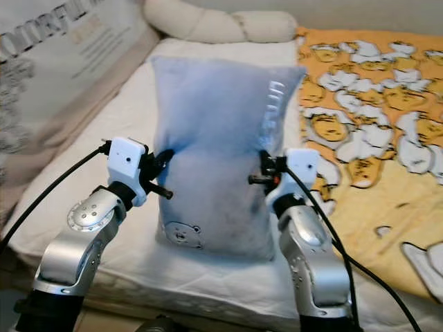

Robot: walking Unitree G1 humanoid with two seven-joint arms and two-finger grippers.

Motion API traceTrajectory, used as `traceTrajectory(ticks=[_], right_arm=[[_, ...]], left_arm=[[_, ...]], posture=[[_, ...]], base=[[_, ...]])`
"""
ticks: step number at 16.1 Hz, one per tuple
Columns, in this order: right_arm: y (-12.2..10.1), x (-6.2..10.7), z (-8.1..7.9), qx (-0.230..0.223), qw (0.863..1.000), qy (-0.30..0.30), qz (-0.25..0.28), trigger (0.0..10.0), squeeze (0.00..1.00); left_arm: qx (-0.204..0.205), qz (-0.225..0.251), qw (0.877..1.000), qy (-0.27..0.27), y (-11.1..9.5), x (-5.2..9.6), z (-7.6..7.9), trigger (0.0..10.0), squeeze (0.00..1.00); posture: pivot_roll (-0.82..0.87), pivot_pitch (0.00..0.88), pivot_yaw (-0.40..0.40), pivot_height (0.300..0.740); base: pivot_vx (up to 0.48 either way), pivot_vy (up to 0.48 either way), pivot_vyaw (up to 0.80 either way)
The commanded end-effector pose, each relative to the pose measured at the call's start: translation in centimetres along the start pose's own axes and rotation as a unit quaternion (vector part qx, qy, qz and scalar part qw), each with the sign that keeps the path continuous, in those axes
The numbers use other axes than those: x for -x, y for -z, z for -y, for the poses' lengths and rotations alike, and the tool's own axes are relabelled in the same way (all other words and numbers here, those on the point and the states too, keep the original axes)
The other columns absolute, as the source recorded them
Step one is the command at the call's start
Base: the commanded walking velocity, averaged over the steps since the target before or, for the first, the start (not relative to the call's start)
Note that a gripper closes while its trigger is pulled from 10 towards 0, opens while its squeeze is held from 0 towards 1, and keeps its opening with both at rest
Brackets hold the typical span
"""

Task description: Clean up the room

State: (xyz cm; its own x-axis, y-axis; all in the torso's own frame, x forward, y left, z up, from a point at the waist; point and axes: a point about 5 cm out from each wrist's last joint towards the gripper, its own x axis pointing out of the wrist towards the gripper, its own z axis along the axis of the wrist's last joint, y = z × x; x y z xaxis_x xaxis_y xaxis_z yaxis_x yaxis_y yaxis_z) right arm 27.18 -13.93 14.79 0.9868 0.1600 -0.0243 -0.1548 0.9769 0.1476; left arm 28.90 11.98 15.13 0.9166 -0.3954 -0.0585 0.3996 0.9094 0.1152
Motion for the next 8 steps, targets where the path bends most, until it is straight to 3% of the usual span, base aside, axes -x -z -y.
traceTrajectory(ticks=[1, 8], right_arm=[[0.09, 0.02, 0.39, 0.008, 1.000, 0.010, -0.002, 10.0, 0.00], [0.57, -0.01, 0.22, -0.002, 1.000, 0.021, -0.017, 10.0, 0.00]], left_arm=[[-0.012, 0.014, 0.999, -0.026, -0.76, 0.22, -0.72, 10.0, 0.00], [-0.021, 0.012, 0.999, -0.021, -1.05, -0.19, -0.79, 10.0, 0.00]], posture=[[0.01, 0.000, 0.059, 0.740], [0.00, 0.000, 0.079, 0.740]], base=[[0.000, 0.345, 0.00], [0.000, 0.351, 0.00]])
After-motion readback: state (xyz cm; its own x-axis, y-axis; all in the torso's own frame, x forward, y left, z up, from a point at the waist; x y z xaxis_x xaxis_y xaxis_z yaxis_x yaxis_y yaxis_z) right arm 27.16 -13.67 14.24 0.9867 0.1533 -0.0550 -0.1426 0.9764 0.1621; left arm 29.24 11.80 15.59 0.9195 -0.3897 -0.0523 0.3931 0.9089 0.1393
